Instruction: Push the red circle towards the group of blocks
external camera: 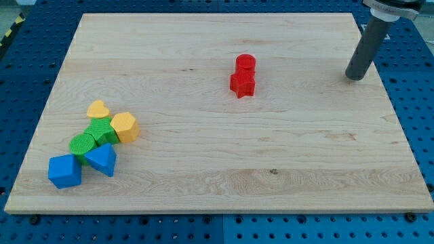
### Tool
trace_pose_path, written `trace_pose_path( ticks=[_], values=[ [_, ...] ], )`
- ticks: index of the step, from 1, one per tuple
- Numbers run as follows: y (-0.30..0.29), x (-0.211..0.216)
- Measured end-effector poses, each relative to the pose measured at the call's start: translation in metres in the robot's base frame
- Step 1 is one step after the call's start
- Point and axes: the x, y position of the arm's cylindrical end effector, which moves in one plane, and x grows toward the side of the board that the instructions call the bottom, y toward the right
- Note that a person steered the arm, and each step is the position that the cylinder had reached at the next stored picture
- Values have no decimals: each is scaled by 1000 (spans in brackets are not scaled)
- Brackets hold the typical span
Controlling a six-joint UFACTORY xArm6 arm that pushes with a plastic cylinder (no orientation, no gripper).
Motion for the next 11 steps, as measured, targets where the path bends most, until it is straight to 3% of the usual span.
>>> trace_pose_path(
  ticks=[3, 8, 11],
  values=[
    [-162, 2],
    [-201, 3],
    [-160, 3]
  ],
)
